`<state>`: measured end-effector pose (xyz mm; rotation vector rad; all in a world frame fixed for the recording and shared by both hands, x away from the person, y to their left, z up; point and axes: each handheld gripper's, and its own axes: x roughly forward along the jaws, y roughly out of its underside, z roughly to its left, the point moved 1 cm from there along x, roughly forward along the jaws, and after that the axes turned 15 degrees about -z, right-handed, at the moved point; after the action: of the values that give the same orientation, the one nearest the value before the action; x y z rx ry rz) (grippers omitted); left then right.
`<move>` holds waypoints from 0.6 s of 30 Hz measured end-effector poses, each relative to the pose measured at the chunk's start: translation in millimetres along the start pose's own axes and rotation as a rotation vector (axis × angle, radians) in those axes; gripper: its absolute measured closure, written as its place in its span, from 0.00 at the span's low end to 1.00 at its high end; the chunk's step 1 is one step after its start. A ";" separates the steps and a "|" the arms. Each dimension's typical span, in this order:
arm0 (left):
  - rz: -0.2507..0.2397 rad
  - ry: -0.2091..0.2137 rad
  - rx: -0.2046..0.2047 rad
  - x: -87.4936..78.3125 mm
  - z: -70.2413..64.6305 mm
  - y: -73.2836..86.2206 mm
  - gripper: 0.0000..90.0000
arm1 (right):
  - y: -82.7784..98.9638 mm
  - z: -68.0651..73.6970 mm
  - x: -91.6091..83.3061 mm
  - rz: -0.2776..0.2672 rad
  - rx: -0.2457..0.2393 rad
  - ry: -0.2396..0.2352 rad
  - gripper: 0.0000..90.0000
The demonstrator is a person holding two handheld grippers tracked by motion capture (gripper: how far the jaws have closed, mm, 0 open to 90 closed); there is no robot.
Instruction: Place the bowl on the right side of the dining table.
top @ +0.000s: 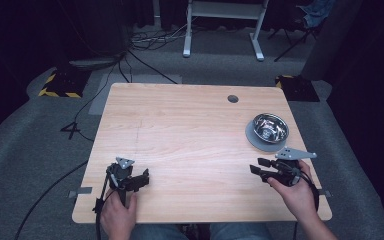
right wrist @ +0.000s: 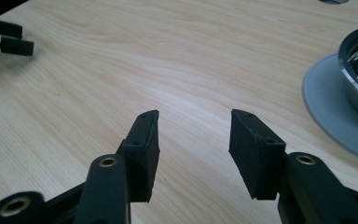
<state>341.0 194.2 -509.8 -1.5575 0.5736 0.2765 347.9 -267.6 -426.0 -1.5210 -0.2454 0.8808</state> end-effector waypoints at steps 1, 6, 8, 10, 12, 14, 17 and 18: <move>0.001 0.001 -0.001 0.0 -0.1 0.1 0.17 | 3.6 1.9 1.6 0.001 -0.016 0.008 0.59; -0.002 0.006 -0.010 -0.1 -0.1 0.1 0.16 | 18.5 7.5 7.2 0.007 -0.080 0.002 0.59; 0.002 0.006 -0.005 -0.2 0.2 0.0 0.17 | 25.6 8.6 10.7 0.027 -0.092 -0.011 0.58; 0.000 0.001 -0.002 -0.2 0.2 0.0 0.17 | 32.2 10.0 14.2 0.039 -0.079 -0.019 0.58; -0.001 0.001 -0.001 -0.1 0.2 0.0 0.17 | 38.2 10.4 17.3 0.056 -0.080 -0.028 0.58; -0.001 0.001 -0.001 -0.1 0.2 0.0 0.17 | 43.1 11.5 19.9 0.074 -0.069 -0.043 0.58; -0.001 0.002 -0.001 -0.1 0.2 0.0 0.16 | 48.3 14.5 23.7 0.105 -0.063 -0.079 0.58; -0.001 0.001 -0.001 -0.1 0.2 0.0 0.16 | 48.9 14.8 24.0 0.116 -0.068 -0.088 0.58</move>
<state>340.9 194.4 -509.7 -1.5590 0.5742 0.2755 337.9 -250.1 -478.7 -1.5738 -0.2553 1.0419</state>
